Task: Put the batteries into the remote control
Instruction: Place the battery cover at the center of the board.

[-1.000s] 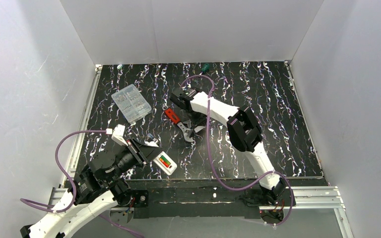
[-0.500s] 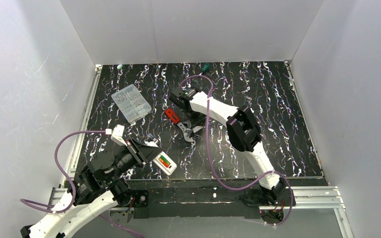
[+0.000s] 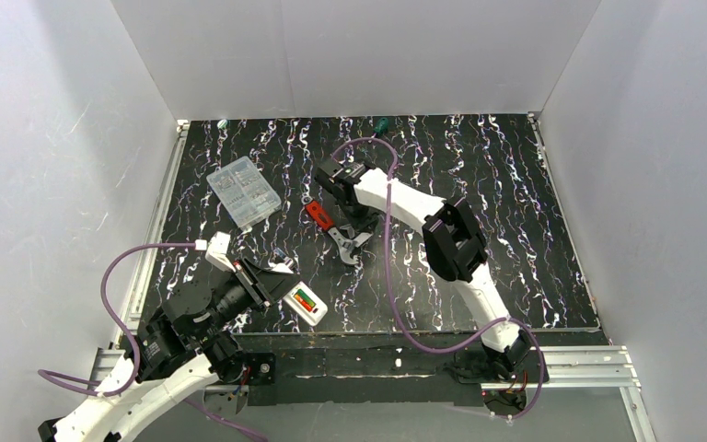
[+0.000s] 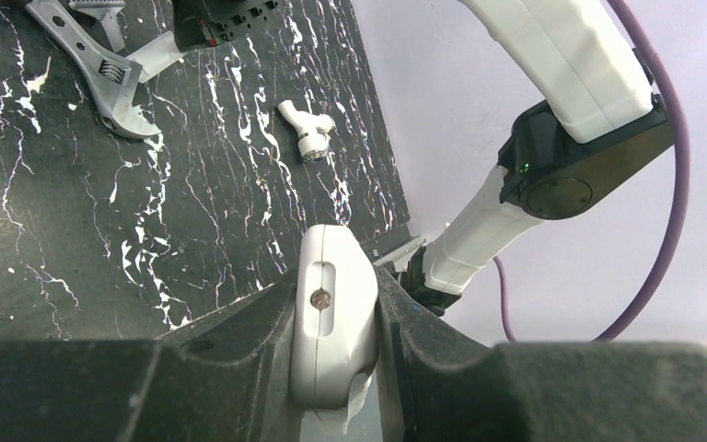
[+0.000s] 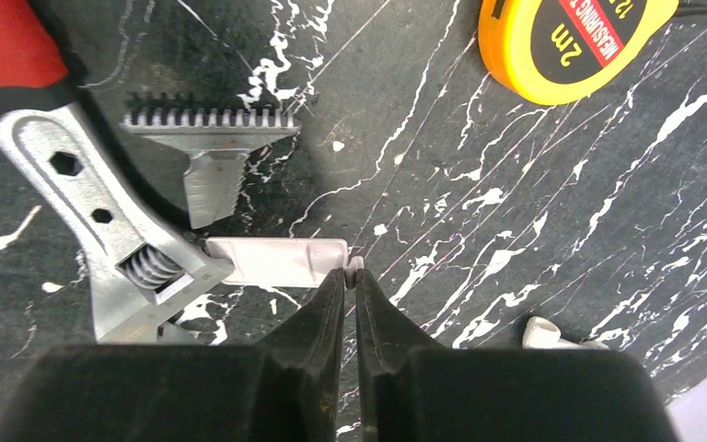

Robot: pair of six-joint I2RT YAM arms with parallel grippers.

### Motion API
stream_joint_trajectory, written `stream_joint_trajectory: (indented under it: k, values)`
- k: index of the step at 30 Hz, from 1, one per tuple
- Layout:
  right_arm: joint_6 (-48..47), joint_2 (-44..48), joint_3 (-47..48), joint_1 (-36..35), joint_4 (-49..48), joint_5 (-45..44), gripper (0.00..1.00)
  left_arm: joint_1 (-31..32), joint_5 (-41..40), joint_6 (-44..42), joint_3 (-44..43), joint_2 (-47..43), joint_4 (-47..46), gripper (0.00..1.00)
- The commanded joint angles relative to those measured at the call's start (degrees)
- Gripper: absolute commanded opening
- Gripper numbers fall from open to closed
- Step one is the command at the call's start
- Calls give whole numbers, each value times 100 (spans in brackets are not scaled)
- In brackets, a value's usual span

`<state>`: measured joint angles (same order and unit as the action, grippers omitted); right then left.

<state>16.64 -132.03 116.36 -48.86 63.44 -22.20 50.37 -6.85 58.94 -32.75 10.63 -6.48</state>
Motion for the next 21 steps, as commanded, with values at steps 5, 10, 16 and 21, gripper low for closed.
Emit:
stream_joint_trajectory:
  k: [5,10,16,21]
  values:
    - [203,861,-300,-53,-435,562,21,-1,-36,-49,-161,-70,-263,0]
    - [305,1171,-649,-62,-800,1043,25,0,-28,-39,-150,-66,-284,0]
    - [426,1377,-1122,31,-1108,1127,31,-1,-23,-40,-166,-87,-249,0]
    - [587,1748,-1771,359,-1487,1473,41,-1,-30,-40,-168,-110,-206,0]
